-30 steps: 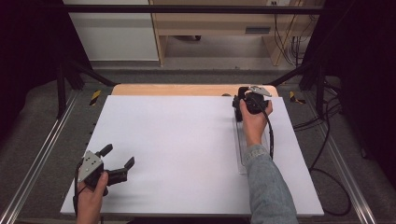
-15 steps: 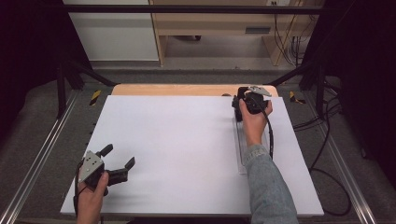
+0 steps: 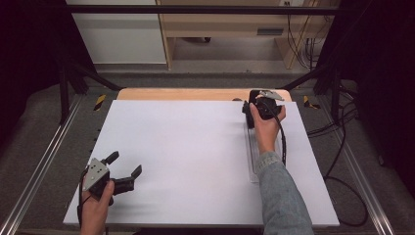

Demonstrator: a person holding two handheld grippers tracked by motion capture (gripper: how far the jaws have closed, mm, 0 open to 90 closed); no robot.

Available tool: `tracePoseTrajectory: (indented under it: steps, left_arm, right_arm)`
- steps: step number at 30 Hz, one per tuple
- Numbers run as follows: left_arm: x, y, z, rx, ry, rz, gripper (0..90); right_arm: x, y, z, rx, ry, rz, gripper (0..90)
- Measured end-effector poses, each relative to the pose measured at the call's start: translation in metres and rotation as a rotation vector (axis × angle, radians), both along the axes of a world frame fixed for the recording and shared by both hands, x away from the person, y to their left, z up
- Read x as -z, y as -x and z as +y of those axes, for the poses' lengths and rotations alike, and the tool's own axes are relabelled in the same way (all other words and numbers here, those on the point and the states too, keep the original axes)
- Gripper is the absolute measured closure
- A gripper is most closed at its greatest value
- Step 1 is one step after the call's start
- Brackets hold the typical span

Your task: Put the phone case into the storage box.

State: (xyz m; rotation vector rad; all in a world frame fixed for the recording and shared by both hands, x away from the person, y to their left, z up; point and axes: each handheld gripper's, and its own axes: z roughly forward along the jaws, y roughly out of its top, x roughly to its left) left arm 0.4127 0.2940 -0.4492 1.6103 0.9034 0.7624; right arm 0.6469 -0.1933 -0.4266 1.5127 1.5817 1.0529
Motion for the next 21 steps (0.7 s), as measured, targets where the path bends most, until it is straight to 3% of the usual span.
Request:
tracePoseTrajectory:
  steps: [21]
  left_arm:
    - [0.0001,0.0001,-0.001,0.001,-0.002,0.001,3.7]
  right_arm:
    - [-0.0094,0.0063,-0.002,-0.005,0.011,-0.023,4.2]
